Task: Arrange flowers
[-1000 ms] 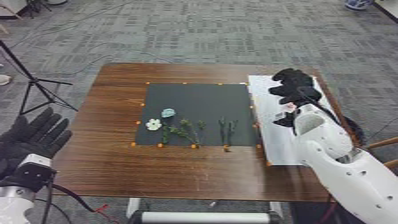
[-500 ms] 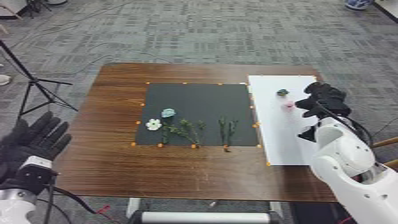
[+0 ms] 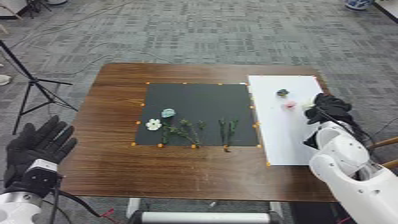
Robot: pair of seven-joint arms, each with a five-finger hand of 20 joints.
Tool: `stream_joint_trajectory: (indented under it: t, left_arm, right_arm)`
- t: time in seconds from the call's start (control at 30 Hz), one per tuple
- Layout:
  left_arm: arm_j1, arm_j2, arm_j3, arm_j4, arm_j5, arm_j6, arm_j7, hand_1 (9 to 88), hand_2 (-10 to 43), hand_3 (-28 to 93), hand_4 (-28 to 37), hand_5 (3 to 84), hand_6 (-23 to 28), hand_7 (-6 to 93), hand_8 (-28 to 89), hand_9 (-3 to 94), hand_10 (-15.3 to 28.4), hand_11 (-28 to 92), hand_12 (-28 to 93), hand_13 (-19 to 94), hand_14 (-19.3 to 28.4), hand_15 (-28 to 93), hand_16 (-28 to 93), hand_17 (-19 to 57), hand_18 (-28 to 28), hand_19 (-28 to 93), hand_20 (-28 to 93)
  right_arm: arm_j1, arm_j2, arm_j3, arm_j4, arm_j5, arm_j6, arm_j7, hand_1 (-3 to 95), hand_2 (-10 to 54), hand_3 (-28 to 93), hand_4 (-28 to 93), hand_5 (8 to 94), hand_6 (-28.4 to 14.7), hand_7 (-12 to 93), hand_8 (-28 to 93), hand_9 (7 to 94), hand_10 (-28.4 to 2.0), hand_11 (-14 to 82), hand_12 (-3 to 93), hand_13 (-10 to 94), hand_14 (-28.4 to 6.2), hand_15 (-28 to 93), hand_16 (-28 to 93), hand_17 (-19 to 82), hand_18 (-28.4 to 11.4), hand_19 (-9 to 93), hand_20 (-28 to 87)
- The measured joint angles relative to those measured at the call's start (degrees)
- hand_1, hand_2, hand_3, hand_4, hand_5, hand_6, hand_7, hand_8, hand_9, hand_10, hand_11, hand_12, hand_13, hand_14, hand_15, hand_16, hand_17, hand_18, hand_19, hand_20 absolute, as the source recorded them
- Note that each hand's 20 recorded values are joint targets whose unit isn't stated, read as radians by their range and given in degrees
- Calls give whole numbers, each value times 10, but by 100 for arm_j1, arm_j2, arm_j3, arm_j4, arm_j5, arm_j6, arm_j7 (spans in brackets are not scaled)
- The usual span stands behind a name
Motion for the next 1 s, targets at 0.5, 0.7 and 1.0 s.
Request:
stream_joint_trajectory:
  t: [0.5, 0.7, 1.0]
  left_arm:
    - [8, 2, -1, -3, 5, 10, -17, 266, 145, 707, -275, 392, 79, 114, -75, 288, 121, 153, 142, 221, 132, 247, -7, -31, 111, 181, 126]
    - [8, 3, -13, -4, -3, 86, -5, 267, 144, 709, -275, 391, 79, 116, -76, 283, 119, 153, 144, 220, 132, 249, -6, -31, 112, 181, 126]
    - [10, 5, -33, -4, -4, 90, -4, 268, 145, 708, -276, 393, 79, 119, -77, 302, 126, 163, 143, 221, 132, 250, -8, -31, 112, 183, 126]
  right_arm:
    - [145, 105, 144, 688, 194, -452, 19, 556, -95, 823, -282, 524, -47, 154, -129, 496, -154, 171, 87, 422, -158, 473, 18, 192, -220, 653, 114]
    - [107, 237, 34, 902, 123, 333, -119, 544, -95, 806, -283, 574, -30, 164, -134, 583, -144, 172, 115, 504, -137, 478, 59, 210, -216, 661, 136]
    - [-51, 246, 281, 680, 555, -203, -667, 549, -95, 786, -283, 585, -11, 176, -136, 614, -117, 186, 125, 524, -120, 466, 86, 202, -204, 648, 154]
